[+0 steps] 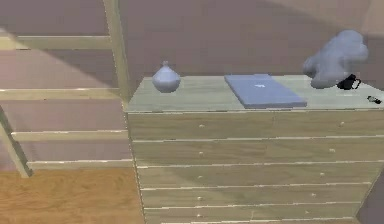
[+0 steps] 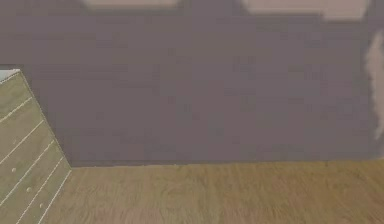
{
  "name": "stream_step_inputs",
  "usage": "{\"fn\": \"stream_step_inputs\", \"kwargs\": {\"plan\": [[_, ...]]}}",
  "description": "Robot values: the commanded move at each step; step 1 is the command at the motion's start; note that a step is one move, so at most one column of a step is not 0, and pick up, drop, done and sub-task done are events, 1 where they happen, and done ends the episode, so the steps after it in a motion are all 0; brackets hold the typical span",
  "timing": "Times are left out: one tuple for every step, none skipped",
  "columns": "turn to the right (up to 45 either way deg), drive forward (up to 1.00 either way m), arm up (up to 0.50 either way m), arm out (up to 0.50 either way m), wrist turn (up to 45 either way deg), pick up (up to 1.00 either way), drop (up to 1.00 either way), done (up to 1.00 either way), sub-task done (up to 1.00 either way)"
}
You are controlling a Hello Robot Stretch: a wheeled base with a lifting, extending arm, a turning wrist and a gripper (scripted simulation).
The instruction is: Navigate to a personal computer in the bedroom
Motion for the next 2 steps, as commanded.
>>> {"fn": "stream_step_inputs", "kwargs": {"plan": [[0.0,0.35,0.00,0.00,0.0,0.00,0.00,0.00,0.00],[24.0,0.00,0.00,0.00,0.0,0.00,0.00,0.00,0.00]]}}
